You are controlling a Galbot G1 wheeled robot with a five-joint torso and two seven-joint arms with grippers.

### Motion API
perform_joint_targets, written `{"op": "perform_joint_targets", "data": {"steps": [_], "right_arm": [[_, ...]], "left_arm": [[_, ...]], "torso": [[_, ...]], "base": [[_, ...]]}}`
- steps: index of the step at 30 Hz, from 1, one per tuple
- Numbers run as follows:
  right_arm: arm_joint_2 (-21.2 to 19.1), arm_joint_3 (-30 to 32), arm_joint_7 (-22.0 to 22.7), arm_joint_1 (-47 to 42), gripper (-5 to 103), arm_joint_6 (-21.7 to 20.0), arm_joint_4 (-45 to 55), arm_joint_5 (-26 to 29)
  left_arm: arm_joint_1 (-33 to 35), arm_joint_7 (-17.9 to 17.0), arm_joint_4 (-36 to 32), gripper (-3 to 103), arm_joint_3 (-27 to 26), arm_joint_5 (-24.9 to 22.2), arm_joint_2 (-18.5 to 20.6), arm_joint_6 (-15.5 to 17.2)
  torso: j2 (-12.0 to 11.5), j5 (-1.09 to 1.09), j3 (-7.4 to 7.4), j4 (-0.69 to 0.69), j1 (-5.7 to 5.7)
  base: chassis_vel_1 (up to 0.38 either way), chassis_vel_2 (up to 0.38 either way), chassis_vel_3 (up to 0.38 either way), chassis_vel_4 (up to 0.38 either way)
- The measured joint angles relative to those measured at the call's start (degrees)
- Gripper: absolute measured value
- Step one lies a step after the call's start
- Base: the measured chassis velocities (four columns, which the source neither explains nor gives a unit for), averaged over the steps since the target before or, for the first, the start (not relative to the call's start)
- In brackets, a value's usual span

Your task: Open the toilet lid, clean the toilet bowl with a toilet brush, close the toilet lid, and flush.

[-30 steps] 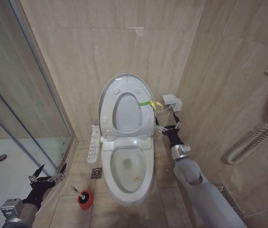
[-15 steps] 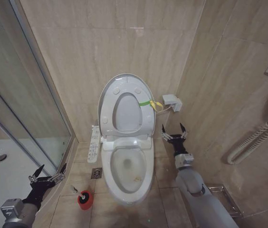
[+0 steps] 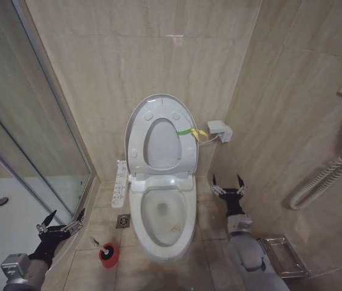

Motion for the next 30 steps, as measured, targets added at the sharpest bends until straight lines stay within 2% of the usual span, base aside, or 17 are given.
{"op": "perform_joint_targets", "data": {"steps": [15,24,30], "right_arm": [[1.9,4.2,-1.0,-6.2,100,0.9,2.8,-1.1],[5.3,4.9,-2.2,-9.3,100,1.9,5.1,-4.3],[7.1,4.4,-4.1,-10.1,100,4.6,8.0,-4.9]], "left_arm": [[0.0,0.0,0.0,100,0.0,0.0,0.0,0.0],[0.0,0.0,0.0,100,0.0,0.0,0.0,0.0],[0.0,0.0,0.0,100,0.0,0.0,0.0,0.0]], "torso": [[0.0,0.00,0.00,0.00,0.00],[0.0,0.00,0.00,0.00,0.00],[0.0,0.00,0.00,0.00,0.00]], "base": [[0.000,0.000,0.000,0.000],[0.000,0.000,0.000,0.000],[0.000,0.000,0.000,0.000]]}}
